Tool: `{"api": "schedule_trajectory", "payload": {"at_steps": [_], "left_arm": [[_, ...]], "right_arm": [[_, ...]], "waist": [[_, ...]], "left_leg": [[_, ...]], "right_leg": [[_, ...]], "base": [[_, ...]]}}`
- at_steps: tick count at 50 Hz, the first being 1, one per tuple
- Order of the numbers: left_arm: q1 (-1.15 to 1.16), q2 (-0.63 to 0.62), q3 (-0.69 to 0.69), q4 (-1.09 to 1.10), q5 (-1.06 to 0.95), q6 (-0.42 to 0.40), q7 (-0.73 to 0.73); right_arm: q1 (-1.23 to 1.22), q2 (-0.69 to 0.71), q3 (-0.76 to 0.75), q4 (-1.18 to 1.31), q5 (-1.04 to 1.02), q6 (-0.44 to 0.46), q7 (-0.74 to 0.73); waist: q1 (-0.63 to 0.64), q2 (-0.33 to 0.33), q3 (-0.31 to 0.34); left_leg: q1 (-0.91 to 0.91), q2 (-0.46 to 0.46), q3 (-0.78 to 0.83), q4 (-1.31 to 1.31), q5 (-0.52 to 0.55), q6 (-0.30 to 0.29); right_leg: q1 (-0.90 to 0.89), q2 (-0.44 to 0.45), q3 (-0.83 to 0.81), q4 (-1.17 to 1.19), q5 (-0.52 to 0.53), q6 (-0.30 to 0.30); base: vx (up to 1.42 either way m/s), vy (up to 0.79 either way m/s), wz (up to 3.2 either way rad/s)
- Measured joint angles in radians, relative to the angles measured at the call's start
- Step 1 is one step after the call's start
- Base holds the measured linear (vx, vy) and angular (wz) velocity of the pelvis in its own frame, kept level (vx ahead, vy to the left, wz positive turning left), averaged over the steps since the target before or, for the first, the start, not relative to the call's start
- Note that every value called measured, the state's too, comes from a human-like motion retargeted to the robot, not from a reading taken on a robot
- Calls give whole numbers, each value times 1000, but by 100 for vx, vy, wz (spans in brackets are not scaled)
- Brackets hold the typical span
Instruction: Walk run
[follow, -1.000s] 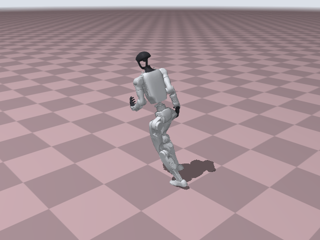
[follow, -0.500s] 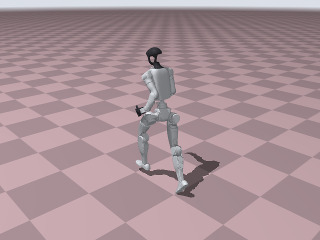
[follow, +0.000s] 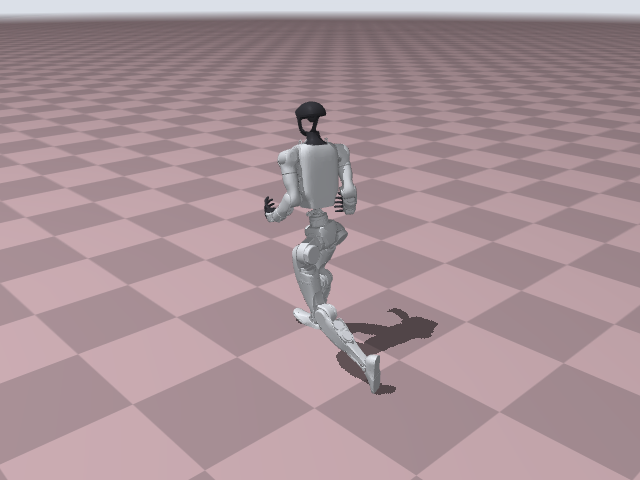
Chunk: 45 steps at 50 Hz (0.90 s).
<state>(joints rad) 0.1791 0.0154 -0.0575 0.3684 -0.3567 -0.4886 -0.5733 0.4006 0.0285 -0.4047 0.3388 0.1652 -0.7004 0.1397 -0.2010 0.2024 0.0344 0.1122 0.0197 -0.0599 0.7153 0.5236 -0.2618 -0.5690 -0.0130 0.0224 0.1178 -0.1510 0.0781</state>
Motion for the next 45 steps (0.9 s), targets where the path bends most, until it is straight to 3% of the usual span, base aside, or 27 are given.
{"api": "schedule_trajectory", "payload": {"at_steps": [2,3,4,5,8,10,13,15,17,20,22,24,25,27,29,30,31,33,35,37,38,40,41,42,43,44,45], "left_arm": [[39,9,29,-22,25,-1,-22],[98,9,61,-28,57,-10,-35],[138,7,67,-14,82,-17,-45],[170,4,60,9,103,-24,-53],[207,-13,45,63,116,-36,-23],[224,-15,55,80,157,-54,-9],[239,-22,83,83,187,-53,14],[224,-23,96,70,187,-36,24],[190,-29,124,32,185,-13,27],[116,-31,141,-64,170,22,73],[71,-12,106,-148,149,34,151],[62,-11,85,-171,134,24,182],[20,-20,113,-148,112,20,162],[-49,-37,101,-103,50,23,172],[-28,-39,-44,-115,5,10,206],[-5,-36,-85,-127,-7,5,209],[2,-24,-96,-132,-5,9,210],[15,-1,-109,-144,2,21,206],[38,19,-99,-165,8,35,170],[62,38,-88,-188,10,46,130],[68,44,-88,-195,6,50,119],[72,46,-91,-204,-12,60,95],[73,48,-88,-206,-28,71,80],[84,52,-70,-207,-40,78,58],[117,61,-21,-206,-43,78,23],[144,60,-6,-182,-33,63,-15],[166,54,-9,-146,-15,42,-54]], "right_arm": [[-71,-54,26,-56,-50,14,-32],[-83,-77,74,-77,-63,18,-45],[-124,-95,81,-76,-58,22,-58],[-178,-112,67,-63,-44,26,-70],[-296,-127,79,-57,55,46,-12],[-321,-128,94,-84,121,49,2],[-296,-131,116,-118,137,45,26],[-262,-121,117,-134,98,74,59],[-233,-96,106,-150,22,117,101],[-225,-59,103,-124,-85,130,114],[-172,-51,137,-32,-145,111,76],[-42,-29,145,94,-175,81,82],[11,-24,145,168,-162,81,87],[55,-44,231,259,47,119,156],[142,-68,178,256,315,139,283],[188,-73,134,245,390,133,308],[212,-65,90,235,380,109,294],[254,-64,24,206,322,50,241],[272,-62,-24,158,219,2,171],[253,-31,-51,93,116,-4,108],[233,-19,-60,60,78,5,80],[185,-7,-62,-20,31,20,24],[153,-19,-52,-58,25,20,0],[126,-30,-28,-93,22,17,-20],[110,-41,22,-121,24,10,-30],[78,-38,40,-132,38,-4,-46],[38,-29,41,-134,60,-22,-65]], "waist": [[-4,-7,0],[22,-4,-24],[61,-15,-41],[106,-32,-54],[227,-111,-113],[298,-149,-126],[480,-266,-120],[576,-300,-121],[580,-303,-92],[501,-241,-54],[466,-231,-67],[416,-185,-105],[434,-162,-102],[370,-152,-138],[365,-138,-179],[350,-132,-184],[287,-107,-185],[176,-67,-182],[96,-61,-163],[76,-24,-123],[91,3,-104],[98,-22,-70],[85,-89,-59],[93,-136,-57],[145,-142,-72],[152,-112,-81],[135,-64,-86]], "left_leg": [[-20,-96,-37,164,0,0],[-40,-126,-9,230,0,0],[-95,-139,13,330,-44,29],[-169,-143,30,447,-110,72],[-422,-69,250,489,-363,284],[-597,-94,276,387,-477,322],[-760,-177,328,-19,-493,319],[-777,-119,430,-350,-507,364],[-709,-183,380,-614,-574,417],[-691,-123,297,-672,-563,430],[-723,-4,234,-389,-580,524],[-741,-70,-7,-70,-768,524],[-741,-60,-39,25,-824,524],[-579,-51,59,11,-949,524],[-406,-111,75,-160,-866,524],[-329,-146,91,-245,-773,524],[-255,-124,63,-308,-654,482],[-130,-76,27,-415,-373,384],[-24,-51,-8,-479,-100,242],[18,11,-44,-365,0,84],[12,56,-35,-235,0,48],[29,11,-69,-79,0,57],[38,-91,-99,-24,0,76],[35,-158,-85,39,-16,96],[7,-157,16,120,-64,120],[-61,-109,10,260,-166,140],[-147,-38,-50,428,-295,160]], "right_leg": [[17,38,30,190,61,-66],[39,101,90,298,-63,-134],[74,87,78,362,-137,-161],[114,36,30,405,-185,-166],[305,65,52,330,-224,-226],[433,95,30,209,-34,-179],[617,34,23,53,476,65],[704,45,-87,-1,675,184],[745,117,-22,173,675,184],[798,285,-29,277,675,184],[740,304,-225,461,570,42],[628,301,-306,759,387,-45],[553,247,-295,935,285,-100],[315,250,-172,1040,145,-157],[191,102,-142,934,82,-174],[125,16,-143,880,53,-156],[84,-21,-173,763,49,-131],[29,-61,-183,492,54,-71],[22,-50,-67,202,24,-51],[67,-33,-5,4,-57,-37],[89,-27,-45,-42,-94,-50],[114,-55,-91,-44,-109,-75],[133,-118,-75,2,74,20],[147,-116,-8,75,139,48],[151,17,161,202,-34,-59],[154,30,116,293,-122,-71],[156,-18,-35,366,-166,-35]], "base": [[278,-89,-2],[304,-107,-57],[249,-83,-41],[193,-43,5],[247,-35,-12],[203,-33,16],[270,-41,-62],[241,-54,-37],[206,-63,89],[227,-87,157],[325,-131,124],[330,16,137],[212,7,31],[212,-2,46],[268,24,128],[203,16,234],[176,-7,292],[203,-52,299],[185,-64,196],[183,-83,82],[210,-98,41],[173,-79,88],[182,-92,108],[236,-130,-19],[250,-125,-25],[254,-105,99],[205,-65,166]]}}
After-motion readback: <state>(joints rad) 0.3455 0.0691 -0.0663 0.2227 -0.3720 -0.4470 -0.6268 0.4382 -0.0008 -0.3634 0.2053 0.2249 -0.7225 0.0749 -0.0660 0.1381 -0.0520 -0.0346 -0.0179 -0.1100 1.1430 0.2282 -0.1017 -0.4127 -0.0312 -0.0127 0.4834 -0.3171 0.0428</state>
